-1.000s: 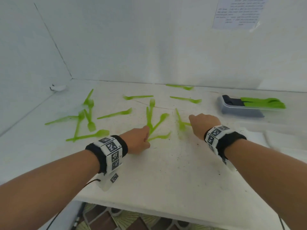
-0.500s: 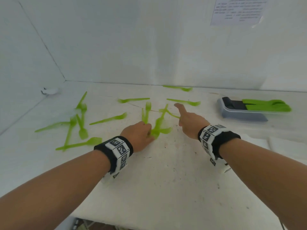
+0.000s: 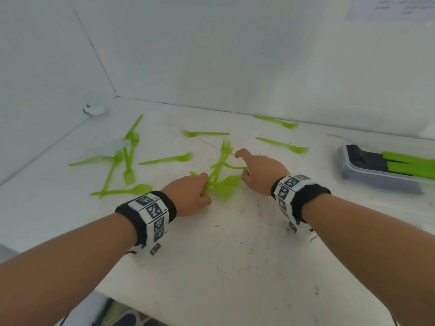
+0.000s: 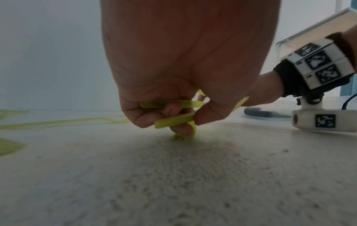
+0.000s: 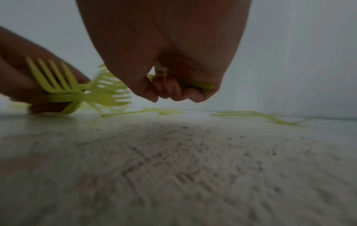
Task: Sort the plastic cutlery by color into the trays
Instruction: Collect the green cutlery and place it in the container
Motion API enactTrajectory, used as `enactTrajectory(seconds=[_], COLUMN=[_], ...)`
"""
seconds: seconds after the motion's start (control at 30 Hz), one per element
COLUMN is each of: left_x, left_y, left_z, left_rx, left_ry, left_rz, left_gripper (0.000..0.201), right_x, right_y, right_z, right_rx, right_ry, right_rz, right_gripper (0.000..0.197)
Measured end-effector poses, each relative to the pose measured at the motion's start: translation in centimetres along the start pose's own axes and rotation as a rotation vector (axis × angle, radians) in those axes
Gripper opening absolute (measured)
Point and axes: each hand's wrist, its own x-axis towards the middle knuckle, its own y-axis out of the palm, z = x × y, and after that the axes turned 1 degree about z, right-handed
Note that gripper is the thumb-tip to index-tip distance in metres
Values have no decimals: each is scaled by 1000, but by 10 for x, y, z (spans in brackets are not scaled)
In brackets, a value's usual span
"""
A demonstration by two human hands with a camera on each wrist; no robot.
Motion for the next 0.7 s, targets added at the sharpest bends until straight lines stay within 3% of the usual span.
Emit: enactTrajectory(seconds=[0.17, 0.27, 0.47, 0.6, 0.7], left_x=[-7, -7, -14, -17, -15], left_y=[-9, -17, -37, -45, -47], left_z=[18, 32, 64, 87, 101], left_rx=[-33, 50, 208, 167, 158], left_ry=[53, 89, 278, 408, 455], left_rz=[62, 44, 188, 165, 115], left_gripper=[24, 24, 23, 15, 11], right_x=[12, 22, 44, 59, 65], right_y=[-3, 2, 11, 20, 24], right_z=[0, 10, 40, 57, 66], right_rx=[36, 54, 89, 78, 17], right_ry=[124, 160, 239, 266, 331], right_rz=[-31, -61, -43, 9, 19], right_gripper=[25, 24, 23, 35, 28])
